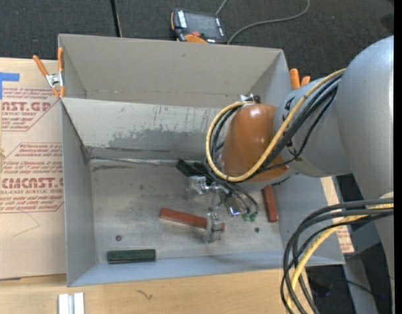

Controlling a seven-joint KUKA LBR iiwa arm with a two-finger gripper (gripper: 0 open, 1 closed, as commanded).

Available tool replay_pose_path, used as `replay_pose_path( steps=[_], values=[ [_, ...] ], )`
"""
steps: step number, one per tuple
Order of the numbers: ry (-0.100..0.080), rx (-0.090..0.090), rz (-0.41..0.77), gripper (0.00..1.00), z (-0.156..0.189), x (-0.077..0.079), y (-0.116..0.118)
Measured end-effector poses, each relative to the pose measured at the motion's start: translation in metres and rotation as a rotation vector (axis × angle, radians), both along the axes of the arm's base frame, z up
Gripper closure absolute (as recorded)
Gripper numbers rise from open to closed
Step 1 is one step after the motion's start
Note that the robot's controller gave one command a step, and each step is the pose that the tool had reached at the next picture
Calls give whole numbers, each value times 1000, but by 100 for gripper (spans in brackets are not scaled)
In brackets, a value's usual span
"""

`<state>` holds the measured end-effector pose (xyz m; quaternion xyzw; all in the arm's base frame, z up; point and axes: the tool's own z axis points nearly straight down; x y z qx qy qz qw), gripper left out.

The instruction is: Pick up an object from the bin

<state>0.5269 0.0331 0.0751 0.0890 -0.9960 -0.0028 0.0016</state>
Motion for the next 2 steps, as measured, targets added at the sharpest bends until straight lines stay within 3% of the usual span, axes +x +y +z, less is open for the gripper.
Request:
replay_pose_path(
  steps=[1,2],
  values=[
    [-2,-5,-6,100,1,1,-6],
    [-13,-4,-6,100,158,-2,20]
  ],
)
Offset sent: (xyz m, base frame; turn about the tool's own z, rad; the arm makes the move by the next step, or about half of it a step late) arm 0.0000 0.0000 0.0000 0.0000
